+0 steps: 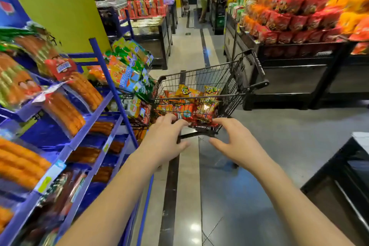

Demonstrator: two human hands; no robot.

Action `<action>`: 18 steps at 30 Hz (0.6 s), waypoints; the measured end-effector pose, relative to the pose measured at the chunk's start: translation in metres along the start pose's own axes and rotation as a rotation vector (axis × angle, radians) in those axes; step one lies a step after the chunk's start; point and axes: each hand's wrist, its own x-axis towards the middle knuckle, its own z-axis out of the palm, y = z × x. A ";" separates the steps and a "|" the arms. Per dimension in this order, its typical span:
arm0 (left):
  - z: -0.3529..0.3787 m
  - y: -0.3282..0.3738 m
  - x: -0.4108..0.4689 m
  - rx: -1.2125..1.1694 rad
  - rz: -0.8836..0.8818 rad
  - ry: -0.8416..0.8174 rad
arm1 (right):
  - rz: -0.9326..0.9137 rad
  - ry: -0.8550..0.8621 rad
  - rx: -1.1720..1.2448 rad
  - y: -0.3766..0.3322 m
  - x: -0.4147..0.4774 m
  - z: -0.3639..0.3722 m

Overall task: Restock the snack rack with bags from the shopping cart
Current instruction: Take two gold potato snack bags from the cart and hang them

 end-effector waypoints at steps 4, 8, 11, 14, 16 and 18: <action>0.001 0.000 0.061 -0.009 -0.017 0.003 | -0.014 -0.016 -0.007 0.032 0.058 -0.009; 0.004 -0.006 0.112 -0.024 -0.033 -0.023 | -0.025 -0.027 0.021 0.052 0.108 -0.010; 0.009 -0.014 0.152 -0.038 -0.029 -0.046 | -0.013 -0.037 0.025 0.066 0.148 -0.004; 0.019 -0.030 0.197 -0.041 -0.020 -0.069 | 0.011 -0.043 0.025 0.082 0.190 0.008; 0.026 -0.043 0.231 -0.051 -0.012 -0.084 | 0.023 -0.056 0.018 0.092 0.221 0.018; 0.032 -0.058 0.266 -0.077 -0.003 -0.090 | 0.034 -0.064 0.003 0.102 0.256 0.028</action>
